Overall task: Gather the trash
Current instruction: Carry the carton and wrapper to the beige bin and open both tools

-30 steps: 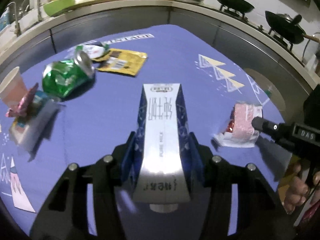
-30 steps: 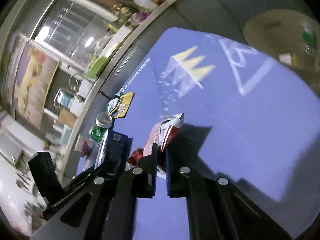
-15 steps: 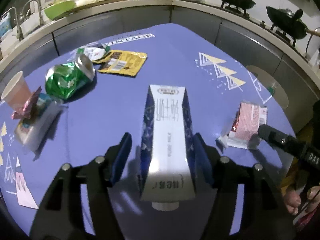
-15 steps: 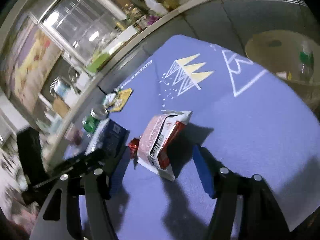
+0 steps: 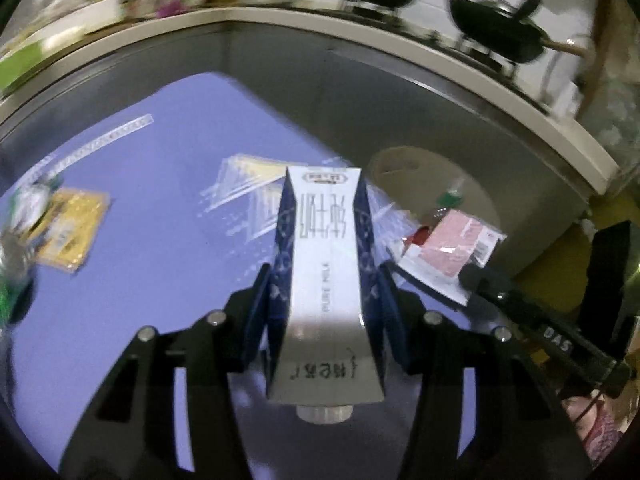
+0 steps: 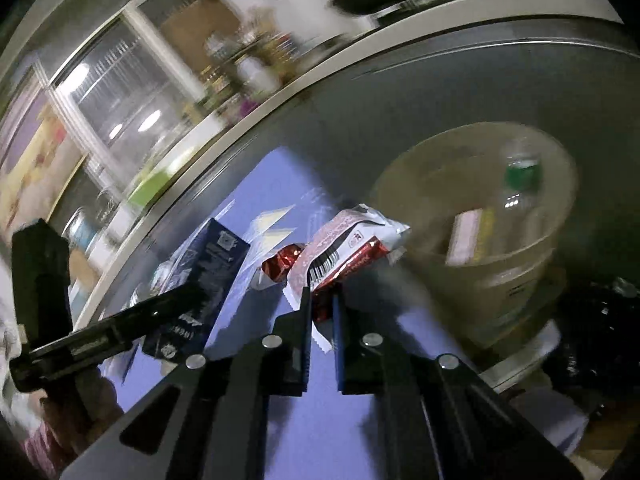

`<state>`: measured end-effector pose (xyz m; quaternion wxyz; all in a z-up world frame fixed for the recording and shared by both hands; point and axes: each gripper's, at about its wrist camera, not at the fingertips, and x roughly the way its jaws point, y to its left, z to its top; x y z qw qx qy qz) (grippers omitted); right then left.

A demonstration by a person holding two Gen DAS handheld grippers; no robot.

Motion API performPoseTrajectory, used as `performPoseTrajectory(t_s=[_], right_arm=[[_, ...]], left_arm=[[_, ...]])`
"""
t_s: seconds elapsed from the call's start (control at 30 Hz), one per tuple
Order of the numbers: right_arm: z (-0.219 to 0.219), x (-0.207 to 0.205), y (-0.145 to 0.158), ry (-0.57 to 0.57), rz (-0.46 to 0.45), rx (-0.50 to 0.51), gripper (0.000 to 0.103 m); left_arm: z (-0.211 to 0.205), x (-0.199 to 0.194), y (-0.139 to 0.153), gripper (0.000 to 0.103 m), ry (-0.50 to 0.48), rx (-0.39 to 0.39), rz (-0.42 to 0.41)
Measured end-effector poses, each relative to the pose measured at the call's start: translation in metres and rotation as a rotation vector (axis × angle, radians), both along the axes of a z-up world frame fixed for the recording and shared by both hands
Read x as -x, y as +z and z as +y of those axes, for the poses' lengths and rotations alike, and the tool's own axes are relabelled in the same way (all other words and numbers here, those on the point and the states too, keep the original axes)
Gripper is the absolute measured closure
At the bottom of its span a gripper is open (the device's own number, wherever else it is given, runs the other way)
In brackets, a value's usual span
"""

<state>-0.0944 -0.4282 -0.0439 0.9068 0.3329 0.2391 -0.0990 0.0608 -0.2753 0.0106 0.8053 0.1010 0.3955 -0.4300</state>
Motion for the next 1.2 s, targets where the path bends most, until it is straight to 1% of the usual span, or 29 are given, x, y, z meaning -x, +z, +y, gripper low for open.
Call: performPoseTrajectory(t_s=[0.03,0.07,0.13,0.17,0.2,0.23,0.27,0.3,0.33,0.37,0.4,0.43,0.47,0.57,0.67,0.7,0.77,0.83,1.0,1.1,1.2], right_arm=[[-0.017,0.003,0.000,-0.041,-0.003,-0.005,0.098],[-0.029,0.004,-0.001,-0.065,-0.002,-0.005,0.098],[-0.054,0.004,-0.004,-0.109,0.006,-0.005,0.098],[-0.064,0.001,-0.006,-0.123,0.014,-0.007,0.097],[-0.077,-0.005,-0.010,-0.138,0.032,-0.014,0.097],[-0.086,-0.008,-0.014,-0.143,0.049,-0.029,0.096],[-0.093,-0.013,-0.019,-0.147,0.063,-0.057,0.093],[-0.102,-0.016,-0.026,-0.156,0.069,-0.106,0.091],[-0.107,-0.015,-0.030,-0.173,0.062,-0.139,0.086],[-0.109,-0.014,-0.031,-0.183,0.051,-0.153,0.076],[-0.111,-0.011,-0.032,-0.191,0.040,-0.158,0.068],[-0.110,-0.008,-0.033,-0.207,0.037,-0.146,0.060],[-0.108,-0.005,-0.032,-0.209,0.032,-0.144,0.054],[-0.102,0.006,-0.026,-0.214,0.020,-0.123,0.054],[-0.091,0.015,-0.016,-0.207,0.002,-0.107,0.054],[-0.088,0.016,-0.012,-0.201,-0.003,-0.106,0.054],[-0.071,0.025,-0.008,-0.193,-0.004,-0.086,0.054],[-0.055,0.030,-0.005,-0.201,0.009,-0.071,0.054],[-0.027,0.036,-0.003,-0.181,0.041,-0.091,0.054],[-0.012,0.042,0.001,-0.185,0.055,-0.079,0.054],[-0.001,0.046,0.004,-0.185,0.064,-0.086,0.054]], left_arm=[[-0.020,0.000,0.002,0.054,-0.033,0.000,0.006],[-0.034,-0.001,0.002,0.053,-0.057,0.001,0.013],[-0.076,-0.004,0.002,0.053,-0.112,-0.005,0.036],[-0.101,-0.005,0.001,0.053,-0.145,-0.018,0.052],[-0.117,-0.006,-0.001,0.053,-0.163,-0.030,0.065],[-0.136,-0.008,-0.006,0.052,-0.177,-0.055,0.080],[-0.148,-0.009,-0.009,0.047,-0.180,-0.076,0.085],[-0.163,-0.011,-0.015,0.046,-0.175,-0.106,0.087],[-0.166,-0.013,-0.016,0.046,-0.168,-0.114,0.081],[-0.169,-0.013,-0.017,0.045,-0.158,-0.119,0.072],[-0.170,-0.014,-0.017,0.045,-0.150,-0.118,0.068],[-0.168,-0.015,-0.016,0.044,-0.148,-0.106,0.073],[-0.164,-0.015,-0.014,0.043,-0.142,-0.096,0.072],[-0.151,-0.012,-0.010,0.042,-0.121,-0.089,0.047],[-0.125,-0.004,-0.001,0.042,-0.096,-0.063,0.025],[-0.112,0.001,0.003,0.042,-0.079,-0.052,0.006],[-0.101,0.007,0.006,0.042,-0.059,-0.048,-0.020],[-0.084,0.016,0.008,0.042,-0.036,-0.055,-0.053],[-0.045,0.037,0.009,0.042,0.006,-0.085,-0.131],[-0.024,0.042,0.011,0.042,0.031,-0.099,-0.143],[-0.002,0.046,0.014,0.042,0.056,-0.097,-0.155]])
